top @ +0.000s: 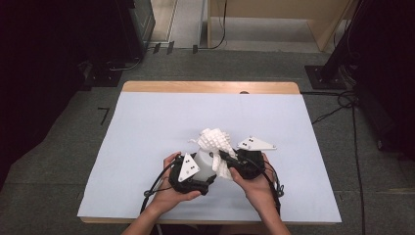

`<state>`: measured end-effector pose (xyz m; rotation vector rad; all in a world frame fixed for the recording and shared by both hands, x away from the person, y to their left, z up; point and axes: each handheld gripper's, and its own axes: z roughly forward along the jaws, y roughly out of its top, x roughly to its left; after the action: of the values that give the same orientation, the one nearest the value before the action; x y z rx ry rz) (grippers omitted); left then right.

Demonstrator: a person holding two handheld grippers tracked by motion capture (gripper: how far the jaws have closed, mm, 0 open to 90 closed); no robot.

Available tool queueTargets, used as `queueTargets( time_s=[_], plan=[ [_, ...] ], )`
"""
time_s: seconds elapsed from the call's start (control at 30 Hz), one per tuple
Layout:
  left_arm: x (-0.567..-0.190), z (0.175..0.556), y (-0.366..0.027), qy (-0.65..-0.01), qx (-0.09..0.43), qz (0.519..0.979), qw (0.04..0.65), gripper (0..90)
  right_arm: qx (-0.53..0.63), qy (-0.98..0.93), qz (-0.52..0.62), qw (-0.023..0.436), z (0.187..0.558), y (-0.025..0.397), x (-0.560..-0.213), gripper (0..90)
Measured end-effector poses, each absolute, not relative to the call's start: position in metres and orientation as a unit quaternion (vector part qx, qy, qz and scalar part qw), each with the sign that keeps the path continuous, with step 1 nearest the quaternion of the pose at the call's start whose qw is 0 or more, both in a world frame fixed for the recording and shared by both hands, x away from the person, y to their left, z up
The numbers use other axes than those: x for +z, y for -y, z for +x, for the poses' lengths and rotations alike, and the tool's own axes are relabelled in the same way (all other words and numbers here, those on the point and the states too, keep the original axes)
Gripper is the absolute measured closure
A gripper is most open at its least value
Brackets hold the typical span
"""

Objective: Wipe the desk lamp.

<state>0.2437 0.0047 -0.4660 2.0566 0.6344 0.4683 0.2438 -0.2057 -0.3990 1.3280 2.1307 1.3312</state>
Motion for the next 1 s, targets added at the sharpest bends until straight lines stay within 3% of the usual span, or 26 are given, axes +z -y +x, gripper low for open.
queueTargets(
  time_s=[0.27, 0.43, 0.67, 0.83, 0.93, 1.0],
  plan=[
    [-0.466, 0.238, 0.003, -0.241, 0.220, 0.835, 0.442, 8.7, 0.498, -0.737, 0.441, 0.119, 0.243, 0.197, -0.396, 74.7],
    [-0.466, 0.243, -0.001, -0.256, 0.196, 0.833, 0.451, 8.7, 0.479, -0.739, 0.446, 0.157, 0.249, 0.199, -0.403, 75.5],
    [-0.466, 0.241, 0.001, -0.257, 0.204, 0.833, 0.445, 8.6, 0.511, -0.741, 0.427, 0.086, 0.247, 0.208, -0.400, 76.0],
    [-0.467, 0.236, 0.002, -0.235, 0.222, 0.836, 0.444, 8.7, 0.515, -0.743, 0.410, 0.123, 0.239, 0.189, -0.395, 75.8],
    [-0.467, 0.239, 0.001, -0.239, 0.215, 0.835, 0.446, 8.7, 0.494, -0.736, 0.437, 0.154, 0.245, 0.196, -0.403, 75.7],
    [-0.466, 0.242, -0.002, -0.252, 0.199, 0.833, 0.450, 8.6, 0.490, -0.729, 0.454, 0.149, 0.250, 0.206, -0.407, 75.9]
  ],
)
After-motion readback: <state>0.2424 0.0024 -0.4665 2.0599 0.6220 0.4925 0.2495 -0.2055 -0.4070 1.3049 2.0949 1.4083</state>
